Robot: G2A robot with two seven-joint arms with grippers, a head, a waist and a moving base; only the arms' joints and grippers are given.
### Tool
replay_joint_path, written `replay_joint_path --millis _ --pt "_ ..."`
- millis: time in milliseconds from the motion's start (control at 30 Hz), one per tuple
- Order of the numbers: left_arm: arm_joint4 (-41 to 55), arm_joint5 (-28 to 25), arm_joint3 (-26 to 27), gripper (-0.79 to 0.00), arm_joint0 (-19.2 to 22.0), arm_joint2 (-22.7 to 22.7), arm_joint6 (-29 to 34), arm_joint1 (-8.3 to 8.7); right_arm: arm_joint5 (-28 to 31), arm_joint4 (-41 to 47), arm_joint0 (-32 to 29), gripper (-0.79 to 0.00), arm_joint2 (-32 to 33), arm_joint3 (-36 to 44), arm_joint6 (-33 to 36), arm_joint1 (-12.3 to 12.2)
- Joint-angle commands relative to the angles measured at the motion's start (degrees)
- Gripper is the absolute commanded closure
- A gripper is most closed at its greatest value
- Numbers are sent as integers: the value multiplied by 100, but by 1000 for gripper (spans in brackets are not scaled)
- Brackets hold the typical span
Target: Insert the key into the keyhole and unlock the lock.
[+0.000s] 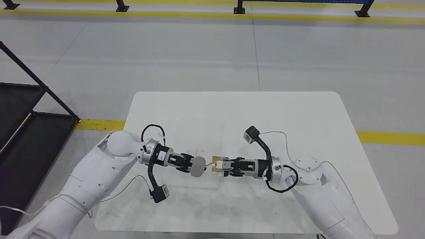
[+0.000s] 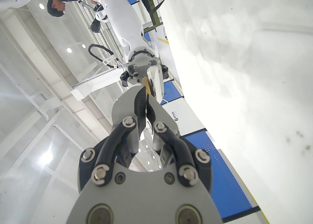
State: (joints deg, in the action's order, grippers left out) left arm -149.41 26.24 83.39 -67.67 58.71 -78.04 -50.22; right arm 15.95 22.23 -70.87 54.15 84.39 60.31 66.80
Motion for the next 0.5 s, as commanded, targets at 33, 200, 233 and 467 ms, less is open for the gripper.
replay_joint_path --millis 33,200,233,467 --pt "-1 -13 21 0 11 -20 -13 8 -4 4 4 0 5 0 18 -4" --pt "-3 -61 73 0 30 -81 -62 24 -16 22 26 0 8 7 112 -13" --pt "-7 -64 79 0 38 -94 -64 27 -27 25 33 0 8 6 133 -15" --pt "-12 -74 103 0 95 -215 -75 46 -75 11 73 0 3 24 240 -26"
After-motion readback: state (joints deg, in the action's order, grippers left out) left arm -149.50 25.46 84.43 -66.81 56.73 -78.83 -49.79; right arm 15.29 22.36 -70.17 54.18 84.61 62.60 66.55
